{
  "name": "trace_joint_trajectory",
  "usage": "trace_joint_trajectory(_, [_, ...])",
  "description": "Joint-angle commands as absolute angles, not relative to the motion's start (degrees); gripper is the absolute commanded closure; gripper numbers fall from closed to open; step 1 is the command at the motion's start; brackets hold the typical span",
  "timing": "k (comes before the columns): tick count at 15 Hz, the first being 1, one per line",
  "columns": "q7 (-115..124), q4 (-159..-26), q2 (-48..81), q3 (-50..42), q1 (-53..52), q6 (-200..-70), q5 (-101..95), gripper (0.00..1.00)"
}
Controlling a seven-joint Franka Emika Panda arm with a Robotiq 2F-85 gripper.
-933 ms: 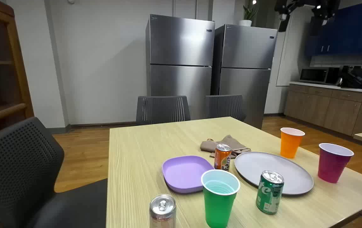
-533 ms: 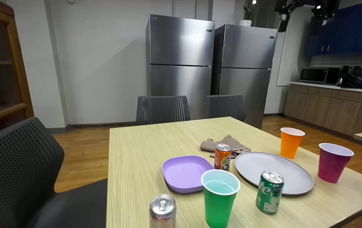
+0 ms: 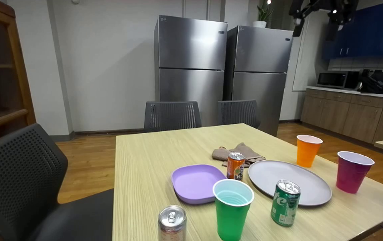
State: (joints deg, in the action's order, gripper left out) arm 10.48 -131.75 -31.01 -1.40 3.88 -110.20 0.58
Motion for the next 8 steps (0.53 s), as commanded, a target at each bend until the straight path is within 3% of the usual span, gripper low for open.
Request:
trace_joint_trajectory(1, [9.99,-132.85,-29.1,-2.28,4.87,-115.02,0.7,0.0])
trace_joint_trajectory(8, [11.08,-134.11,-22.19,-4.39,6.32,-120.39,0.26,0.0])
